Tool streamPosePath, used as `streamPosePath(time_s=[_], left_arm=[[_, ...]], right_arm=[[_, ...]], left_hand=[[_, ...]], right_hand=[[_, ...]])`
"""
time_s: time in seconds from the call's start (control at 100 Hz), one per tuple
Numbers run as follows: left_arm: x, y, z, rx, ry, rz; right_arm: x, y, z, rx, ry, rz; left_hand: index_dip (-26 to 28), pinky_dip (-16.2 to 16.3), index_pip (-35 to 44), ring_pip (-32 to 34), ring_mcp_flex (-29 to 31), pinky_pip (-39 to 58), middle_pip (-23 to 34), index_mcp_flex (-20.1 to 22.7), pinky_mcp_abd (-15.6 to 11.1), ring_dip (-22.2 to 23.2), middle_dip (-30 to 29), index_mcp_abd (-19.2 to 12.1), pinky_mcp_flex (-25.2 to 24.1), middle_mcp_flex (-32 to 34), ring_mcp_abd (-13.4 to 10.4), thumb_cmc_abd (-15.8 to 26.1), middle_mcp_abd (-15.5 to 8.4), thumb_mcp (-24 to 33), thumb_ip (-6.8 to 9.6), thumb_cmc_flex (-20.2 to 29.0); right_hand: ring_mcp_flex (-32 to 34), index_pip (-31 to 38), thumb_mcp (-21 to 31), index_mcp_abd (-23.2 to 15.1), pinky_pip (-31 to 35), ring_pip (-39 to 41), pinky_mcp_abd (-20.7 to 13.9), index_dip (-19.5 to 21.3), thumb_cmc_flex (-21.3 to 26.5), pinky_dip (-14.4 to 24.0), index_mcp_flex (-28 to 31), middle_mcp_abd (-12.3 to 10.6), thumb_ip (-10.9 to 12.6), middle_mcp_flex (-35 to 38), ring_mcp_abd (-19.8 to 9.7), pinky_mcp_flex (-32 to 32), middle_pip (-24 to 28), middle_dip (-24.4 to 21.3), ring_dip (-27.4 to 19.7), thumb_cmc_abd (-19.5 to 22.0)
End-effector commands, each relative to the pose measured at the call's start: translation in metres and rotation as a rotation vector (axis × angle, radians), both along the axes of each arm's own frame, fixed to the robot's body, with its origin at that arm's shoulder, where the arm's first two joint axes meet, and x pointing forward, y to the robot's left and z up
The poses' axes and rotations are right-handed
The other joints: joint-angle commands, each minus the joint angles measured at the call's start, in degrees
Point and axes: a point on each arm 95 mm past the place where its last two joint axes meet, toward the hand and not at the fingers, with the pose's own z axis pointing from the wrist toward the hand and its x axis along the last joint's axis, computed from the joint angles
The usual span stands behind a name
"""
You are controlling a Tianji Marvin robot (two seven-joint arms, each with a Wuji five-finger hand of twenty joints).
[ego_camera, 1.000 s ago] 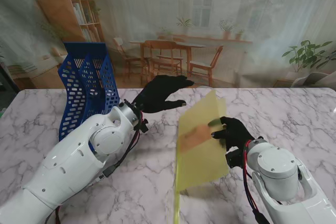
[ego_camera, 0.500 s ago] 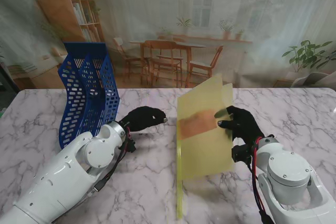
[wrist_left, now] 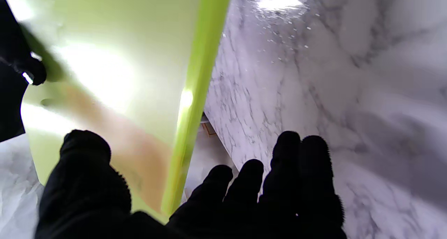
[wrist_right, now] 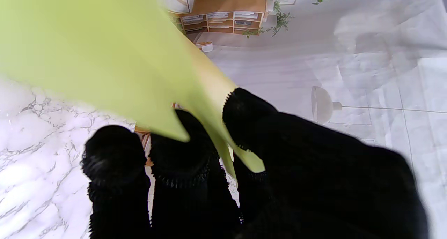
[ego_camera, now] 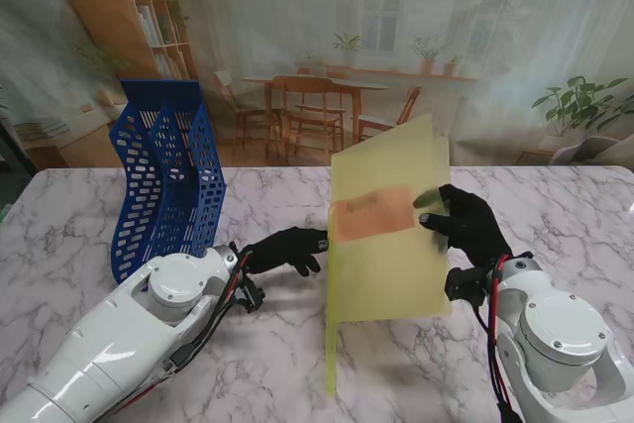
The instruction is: Open the sliding file folder, put the receipt in and insert it into the document holder
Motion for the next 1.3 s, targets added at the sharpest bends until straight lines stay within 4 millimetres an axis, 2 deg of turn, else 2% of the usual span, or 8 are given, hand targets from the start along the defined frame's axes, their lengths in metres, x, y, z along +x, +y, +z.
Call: streamPosePath(time_s=[0.0, 0.36, 0.52, 0.75, 0.83, 0.97, 1.15, 1.29], left_arm=[[-0.002, -0.011, -0.002, -0.019, 0.028, -0.023], [-0.011, -0.041, -0.009, -0.282, 0.176, 0.025], [-0.018, -0.056, -0.003, -0.376, 0.14, 0.184], [-0.021, -0.053, 0.004, -0.403, 0.074, 0.28], [-0.019, -0.048, 0.005, -0.38, 0.034, 0.296], [-0.018, -0.04, 0.006, -0.351, -0.01, 0.317], [-0.016, -0.033, 0.009, -0.345, -0.043, 0.322], [-0.018, -0.03, 0.013, -0.349, -0.076, 0.314]], right_arm=[[-0.002, 0.001, 0.001, 0.01, -0.004, 0.007], [0.0, 0.002, -0.002, 0.026, -0.004, 0.024], [0.001, 0.003, -0.005, 0.022, -0.005, 0.023], [0.0, 0.003, -0.009, 0.021, -0.032, 0.016], [-0.001, 0.003, -0.01, 0.018, -0.06, 0.02], [-0.003, 0.003, -0.012, 0.003, -0.112, 0.013], [-0.003, 0.005, -0.013, -0.02, -0.181, -0.022], [-0.003, 0.005, -0.013, -0.031, -0.22, -0.053]], left_hand=[[-0.75, -1.29, -1.42, -2.13, -1.81, -1.38, -1.41, -3.33, -2.92, -1.07, -1.01, 0.21, -0.54, -2.59, 0.0, -1.58, -0.54, -0.62, -1.31, -1.95], [4.2, -2.43, 7.23, -6.43, 0.65, -3.3, 1.93, 9.94, -2.94, -6.86, -1.95, -19.45, 0.74, 0.7, -4.77, -2.51, -15.21, 0.38, -0.59, 11.71], [11.21, 1.15, 28.97, 1.98, 14.36, 5.45, 13.91, 28.56, 1.04, -6.16, 0.9, -19.54, 7.67, 23.97, -7.06, -4.74, -12.69, 3.25, 0.76, 29.26], [19.86, 2.76, 39.89, 8.46, 20.28, 11.86, 18.68, 26.82, -0.47, -4.98, 4.57, -13.92, 13.91, 30.08, -5.21, -5.82, -8.83, 6.57, 1.22, 31.33], [21.39, 2.72, 40.31, 8.92, 20.5, 12.38, 18.98, 26.58, -1.12, -4.99, 5.08, -13.85, 14.45, 30.32, -5.41, -6.14, -8.9, 7.26, 1.22, 31.03], [22.11, 2.63, 40.44, 9.24, 20.96, 12.69, 19.07, 26.76, -1.57, -5.03, 5.29, -13.89, 15.05, 30.75, -5.36, -6.39, -8.92, 7.74, 1.17, 30.96], [22.38, 2.41, 40.18, 9.18, 20.96, 12.62, 18.87, 26.88, -1.97, -5.21, 5.31, -14.14, 15.1, 30.78, -5.59, -6.52, -9.08, 8.0, 1.02, 30.72], [22.51, 2.17, 40.03, 9.07, 21.01, 12.32, 18.76, 27.07, -2.18, -5.37, 5.33, -14.37, 14.96, 30.85, -5.7, -6.57, -9.27, 8.13, 0.89, 30.57]], right_hand=[[0.05, 6.05, 2.99, -7.65, 2.8, 1.64, -1.04, 2.66, 2.28, -0.26, 4.56, 0.42, -0.18, -0.18, -3.58, 0.71, 5.34, 1.53, -0.45, 1.96], [-0.07, 6.03, 2.92, -8.74, 2.57, 1.67, -0.9, 3.04, 2.29, -0.26, 5.38, 0.41, -0.2, -0.17, -3.48, 0.3, 5.31, 1.56, -0.37, 2.12], [-0.6, 5.33, 2.69, -10.06, 2.48, 1.73, -0.95, 3.24, 2.26, -0.1, 6.01, 0.29, -0.2, -0.23, -3.34, -0.48, 5.2, 1.61, -0.21, 2.35], [-1.88, -11.04, 1.9, -16.47, 2.42, 2.04, -1.32, 6.73, 2.38, 1.18, -1.67, -0.5, -0.05, -1.06, -2.92, -2.14, 3.76, 3.18, 0.64, 3.34], [-2.73, -16.93, 1.85, -23.31, 2.01, 2.02, -0.97, -3.09, 2.51, 1.69, -13.65, -0.52, -0.09, -1.5, -2.31, -3.43, 3.3, 3.57, 0.86, 3.67], [-4.54, -14.37, 1.91, -32.31, 1.31, 1.45, -0.79, -5.2, 2.78, 2.33, -29.75, -1.08, -0.21, -2.74, -1.21, -5.95, 2.73, 3.48, 0.83, 4.21], [-5.21, -24.85, 2.61, -29.04, 0.2, -0.12, -1.01, -14.13, 2.43, 3.06, -32.42, -2.64, -0.17, -2.62, -0.33, -7.19, 4.02, -0.82, 0.1, 2.62], [-5.02, -41.28, 3.15, -9.81, -1.23, -2.0, -0.86, -22.19, 2.08, 2.92, -31.2, -3.96, -0.13, -2.33, -0.03, -7.58, 4.49, -3.14, -0.25, 1.26]])
